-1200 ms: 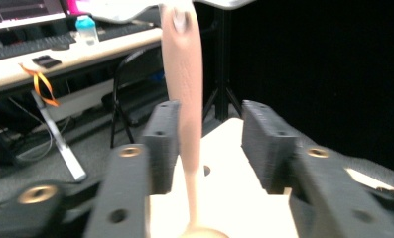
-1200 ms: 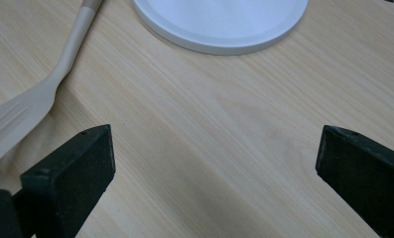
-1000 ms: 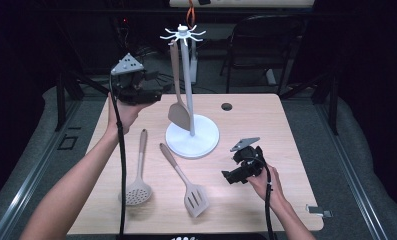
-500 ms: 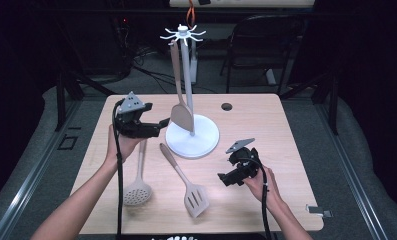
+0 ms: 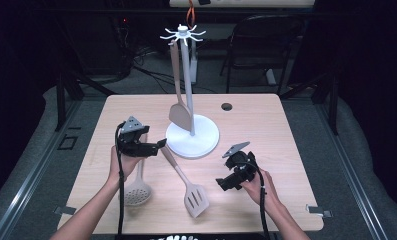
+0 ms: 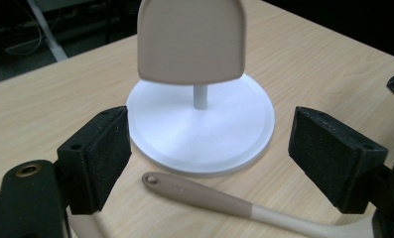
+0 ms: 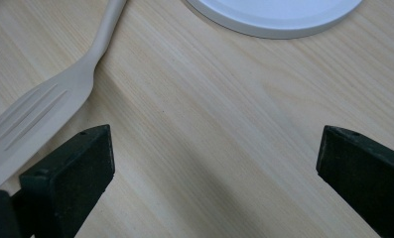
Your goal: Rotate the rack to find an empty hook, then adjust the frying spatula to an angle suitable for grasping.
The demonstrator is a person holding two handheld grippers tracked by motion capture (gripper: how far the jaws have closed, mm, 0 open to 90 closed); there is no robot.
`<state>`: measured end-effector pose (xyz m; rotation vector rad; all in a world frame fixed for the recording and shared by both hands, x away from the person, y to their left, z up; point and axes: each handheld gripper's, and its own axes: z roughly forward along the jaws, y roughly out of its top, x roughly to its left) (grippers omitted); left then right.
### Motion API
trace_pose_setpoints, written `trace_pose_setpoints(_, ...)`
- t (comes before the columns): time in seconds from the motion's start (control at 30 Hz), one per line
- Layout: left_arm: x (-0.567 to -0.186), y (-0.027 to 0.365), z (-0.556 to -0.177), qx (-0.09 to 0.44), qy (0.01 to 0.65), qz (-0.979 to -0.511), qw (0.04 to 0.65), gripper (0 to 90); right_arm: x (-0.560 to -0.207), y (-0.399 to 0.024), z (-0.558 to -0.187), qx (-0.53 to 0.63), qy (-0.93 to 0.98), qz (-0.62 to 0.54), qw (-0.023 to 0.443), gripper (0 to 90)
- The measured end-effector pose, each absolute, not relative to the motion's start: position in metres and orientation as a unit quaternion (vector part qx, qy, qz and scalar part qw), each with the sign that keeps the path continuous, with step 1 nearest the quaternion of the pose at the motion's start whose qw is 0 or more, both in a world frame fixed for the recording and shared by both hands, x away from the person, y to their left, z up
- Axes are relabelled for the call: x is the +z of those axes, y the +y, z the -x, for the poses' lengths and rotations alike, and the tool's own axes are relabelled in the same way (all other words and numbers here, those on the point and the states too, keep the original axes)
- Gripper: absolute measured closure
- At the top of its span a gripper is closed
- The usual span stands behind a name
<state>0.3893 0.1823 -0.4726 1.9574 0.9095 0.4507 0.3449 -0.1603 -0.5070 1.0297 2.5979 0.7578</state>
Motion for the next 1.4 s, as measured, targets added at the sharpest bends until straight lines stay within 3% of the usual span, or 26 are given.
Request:
trace_pose_setpoints(0.33, -0.487, 0.189, -0.387, 0.177, 0.39, -0.793, 0.432, 14.6, -0.508, -0.16, -0.342, 0.258, 0.893, -0.349, 0.121, 2.8)
trace_pose_setpoints(0.5, -0.492, 0.195, -0.384, 0.172, 0.405, -0.789, 0.428, 13.2, -0.506, -0.159, -0.34, 0.267, 0.89, -0.35, 0.118, 15.4)
trace_pose_setpoints(0.63, -0.496, 0.199, -0.384, 0.168, 0.422, -0.782, 0.426, 12.3, -0.504, -0.152, -0.335, 0.278, 0.893, -0.337, 0.106, 36.0)
trace_pose_setpoints(0.73, -0.499, 0.2, -0.385, 0.167, 0.435, -0.774, 0.428, 11.9, -0.5, -0.145, -0.33, 0.298, 0.893, -0.321, 0.099, 62.1)
trace_pose_setpoints(0.87, -0.503, 0.199, -0.388, 0.162, 0.444, -0.776, 0.417, 11.1, -0.496, -0.133, -0.32, 0.313, 0.902, -0.287, 0.076, 80.5)
trace_pose_setpoints(1.0, -0.504, 0.195, -0.39, 0.165, 0.45, -0.777, 0.409, 10.1, -0.5, -0.122, -0.31, 0.314, 0.909, -0.271, 0.039, 84.0)
trace_pose_setpoints(1.4, -0.509, 0.192, -0.389, 0.159, 0.467, -0.777, 0.391, 9.0, -0.514, -0.078, -0.29, 0.274, 0.936, -0.222, -0.007, 88.8)
